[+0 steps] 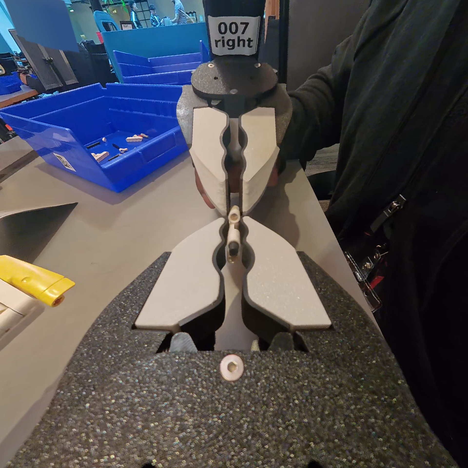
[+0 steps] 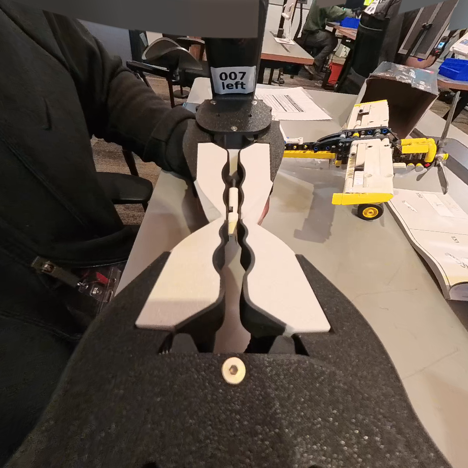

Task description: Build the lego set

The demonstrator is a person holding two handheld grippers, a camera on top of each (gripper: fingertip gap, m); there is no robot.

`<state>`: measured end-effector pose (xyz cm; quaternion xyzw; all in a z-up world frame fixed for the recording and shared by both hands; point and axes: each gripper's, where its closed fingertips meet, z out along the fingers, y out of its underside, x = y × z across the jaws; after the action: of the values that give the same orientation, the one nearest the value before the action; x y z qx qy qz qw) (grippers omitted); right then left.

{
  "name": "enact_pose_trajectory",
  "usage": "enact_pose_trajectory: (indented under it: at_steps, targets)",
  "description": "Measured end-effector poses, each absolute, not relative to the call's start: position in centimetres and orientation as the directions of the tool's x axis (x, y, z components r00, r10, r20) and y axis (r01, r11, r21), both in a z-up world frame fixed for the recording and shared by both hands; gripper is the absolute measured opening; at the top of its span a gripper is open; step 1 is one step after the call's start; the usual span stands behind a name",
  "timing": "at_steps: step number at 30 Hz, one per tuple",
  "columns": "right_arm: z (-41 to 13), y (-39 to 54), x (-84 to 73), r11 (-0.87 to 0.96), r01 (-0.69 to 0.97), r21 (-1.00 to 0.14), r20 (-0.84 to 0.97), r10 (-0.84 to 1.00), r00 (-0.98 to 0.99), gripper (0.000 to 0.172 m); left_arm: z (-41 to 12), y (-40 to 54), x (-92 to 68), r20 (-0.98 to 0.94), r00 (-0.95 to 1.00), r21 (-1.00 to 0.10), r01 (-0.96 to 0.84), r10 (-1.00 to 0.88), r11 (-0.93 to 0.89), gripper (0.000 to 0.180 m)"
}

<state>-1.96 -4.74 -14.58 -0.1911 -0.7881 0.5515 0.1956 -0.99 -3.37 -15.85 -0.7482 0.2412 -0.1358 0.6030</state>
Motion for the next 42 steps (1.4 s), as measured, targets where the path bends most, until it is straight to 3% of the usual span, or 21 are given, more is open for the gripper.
enact_pose_trajectory:
  at_steps: [16, 24, 35, 42]
  targets:
    - [-14.5, -4.1, -2.5, 0.312, 0.068, -0.948, 0.125, 0.558, -0.820, 0.010, -15.8, -3.1, -1.4, -0.049, 0.858, -0.972, -0.159, -0.512, -0.173, 0.008]
    - [-14.4, -3.6, -2.5, 0.302, 0.047, -0.952, 0.132, 0.545, -0.828, 0.015, -14.8, -3.4, -1.9, 0.096, 0.833, -0.983, -0.008, -0.544, -0.185, 0.008]
    - [-13.7, -4.5, -2.6, 0.189, 0.148, -0.971, -0.029, 0.519, -0.854, 0.013, -15.1, -3.5, -1.5, 0.057, 0.831, -0.982, -0.054, -0.553, -0.183, 0.008]
    - [-14.1, -4.9, -2.3, 0.210, 0.161, -0.964, -0.035, 0.501, -0.865, 0.007, -15.4, -3.6, -1.1, 0.029, 0.828, -0.978, -0.092, -0.560, -0.187, 0.007]
